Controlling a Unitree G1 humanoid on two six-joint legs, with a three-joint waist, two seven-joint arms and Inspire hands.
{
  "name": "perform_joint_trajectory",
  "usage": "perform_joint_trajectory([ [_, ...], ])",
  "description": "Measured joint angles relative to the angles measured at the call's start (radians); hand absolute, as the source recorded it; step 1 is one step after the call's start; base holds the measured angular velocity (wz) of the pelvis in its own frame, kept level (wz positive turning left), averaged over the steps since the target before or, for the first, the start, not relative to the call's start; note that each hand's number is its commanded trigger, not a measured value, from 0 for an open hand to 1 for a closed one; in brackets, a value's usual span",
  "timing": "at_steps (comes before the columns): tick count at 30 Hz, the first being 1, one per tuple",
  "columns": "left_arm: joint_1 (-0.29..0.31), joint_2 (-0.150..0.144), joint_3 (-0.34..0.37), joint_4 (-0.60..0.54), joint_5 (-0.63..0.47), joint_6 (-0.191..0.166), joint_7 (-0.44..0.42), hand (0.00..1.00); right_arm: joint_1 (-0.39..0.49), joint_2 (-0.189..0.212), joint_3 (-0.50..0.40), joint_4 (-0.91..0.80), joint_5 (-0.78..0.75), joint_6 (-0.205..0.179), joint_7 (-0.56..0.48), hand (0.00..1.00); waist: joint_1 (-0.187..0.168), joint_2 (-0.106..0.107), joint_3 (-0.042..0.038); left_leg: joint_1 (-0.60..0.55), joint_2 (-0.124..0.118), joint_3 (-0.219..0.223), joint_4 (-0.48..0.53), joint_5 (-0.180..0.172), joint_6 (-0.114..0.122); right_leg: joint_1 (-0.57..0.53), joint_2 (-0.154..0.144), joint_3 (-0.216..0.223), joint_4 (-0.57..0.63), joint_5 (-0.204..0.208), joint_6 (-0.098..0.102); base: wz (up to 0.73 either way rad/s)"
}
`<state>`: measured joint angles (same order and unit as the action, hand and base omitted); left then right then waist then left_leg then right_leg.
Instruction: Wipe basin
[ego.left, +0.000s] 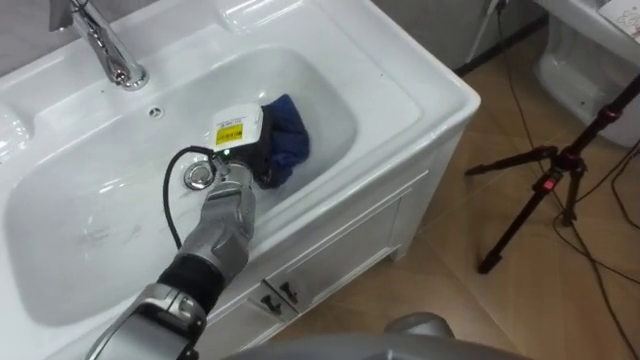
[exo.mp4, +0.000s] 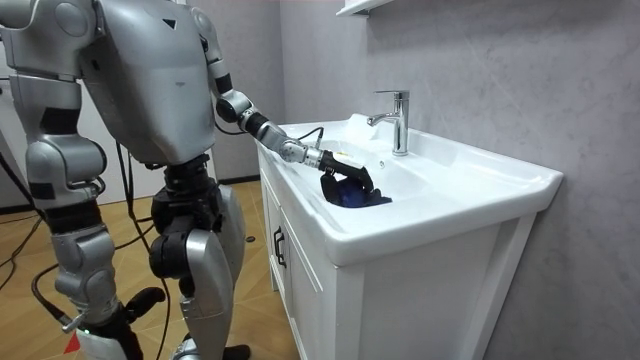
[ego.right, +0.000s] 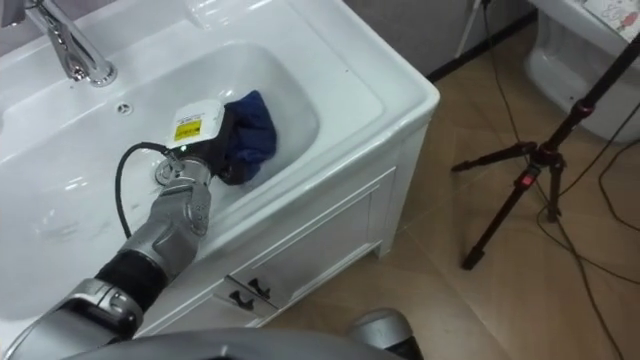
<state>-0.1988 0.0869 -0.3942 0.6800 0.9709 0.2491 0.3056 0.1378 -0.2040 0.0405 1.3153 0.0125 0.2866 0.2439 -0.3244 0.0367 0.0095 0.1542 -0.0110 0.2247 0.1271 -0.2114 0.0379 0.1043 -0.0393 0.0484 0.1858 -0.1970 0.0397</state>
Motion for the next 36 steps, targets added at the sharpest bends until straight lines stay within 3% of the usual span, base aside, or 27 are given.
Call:
perform_joint_trajectory([
  [5, 0.035, 0.006, 0.007, 0.014, 0.128, 0.016, 0.017, 1.00, 0.004, 0.013, -0.025, -0.021, -0.064, 0.040, 0.005, 0.00, 0.004, -0.005, -0.0037, 0.031, 0.006, 0.018, -0.011, -0.003, -0.006, 0.017, 0.011, 0.015, -0.001, 0.000, -0.006, -0.13],
  [10, 0.055, 0.034, 0.015, 0.040, 0.184, 0.029, 0.020, 1.00, 0.007, 0.019, -0.025, -0.023, -0.087, 0.060, 0.011, 0.00, 0.004, -0.003, -0.0073, 0.040, 0.010, 0.023, -0.013, -0.005, -0.010, 0.025, 0.015, 0.019, -0.001, -0.001, -0.009, -0.04],
  [14, 0.096, 0.076, 0.039, 0.060, 0.290, 0.037, 0.034, 1.00, -0.011, 0.017, -0.069, -0.022, -0.140, 0.074, 0.015, 0.00, 0.017, 0.004, -0.0130, 0.043, 0.015, 0.024, -0.012, -0.007, -0.012, 0.031, 0.022, 0.027, -0.001, 0.002, -0.012, -0.04],
  [16, 0.105, 0.103, 0.038, 0.084, 0.334, 0.059, 0.036, 1.00, -0.022, 0.016, -0.084, -0.021, -0.143, 0.075, 0.014, 0.00, 0.020, 0.006, -0.0143, 0.042, 0.018, 0.020, -0.011, -0.006, -0.014, 0.031, 0.024, 0.023, -0.001, 0.003, -0.015, 0.00],
  [19, 0.113, 0.130, 0.036, 0.148, 0.385, 0.097, 0.035, 1.00, -0.042, 0.004, -0.085, -0.012, -0.140, 0.076, 0.010, 0.00, 0.029, 0.024, -0.0242, 0.041, 0.021, 0.013, -0.011, -0.007, -0.017, 0.032, 0.024, 0.001, -0.001, 0.005, -0.017, 0.06],
  [21, 0.145, 0.167, 0.036, 0.159, 0.426, 0.112, 0.026, 1.00, -0.064, -0.007, -0.087, -0.007, -0.136, 0.065, 0.008, 0.00, 0.034, 0.038, -0.0258, 0.042, 0.022, 0.012, -0.010, -0.006, -0.019, 0.034, 0.025, -0.001, -0.002, 0.005, -0.018, 0.00],
  [26, 0.162, 0.203, 0.041, 0.186, 0.488, 0.135, 0.003, 1.00, -0.088, -0.021, -0.111, 0.015, -0.135, 0.038, -0.003, 0.00, 0.070, 0.055, -0.0247, 0.038, 0.022, 0.010, -0.010, -0.006, -0.019, 0.031, 0.024, -0.009, -0.002, 0.006, -0.019, 0.00],
  [30, 0.177, 0.214, 0.041, 0.186, 0.503, 0.160, -0.011, 1.00, -0.088, -0.036, -0.127, 0.014, -0.132, 0.032, -0.005, 0.00, 0.087, 0.075, -0.0251, 0.025, 0.022, 0.008, -0.005, -0.006, -0.020, 0.022, 0.023, -0.017, -0.002, 0.006, -0.019, 0.01],
  [36, 0.193, 0.228, 0.080, 0.186, 0.606, 0.166, -0.042, 1.00, -0.082, -0.041, -0.143, 0.016, -0.139, -0.001, -0.002, 0.00, 0.128, 0.077, -0.0252, 0.024, 0.023, -0.008, 0.005, -0.003, -0.024, 0.024, 0.022, -0.031, -0.008, 0.003, -0.025, 0.03],
])
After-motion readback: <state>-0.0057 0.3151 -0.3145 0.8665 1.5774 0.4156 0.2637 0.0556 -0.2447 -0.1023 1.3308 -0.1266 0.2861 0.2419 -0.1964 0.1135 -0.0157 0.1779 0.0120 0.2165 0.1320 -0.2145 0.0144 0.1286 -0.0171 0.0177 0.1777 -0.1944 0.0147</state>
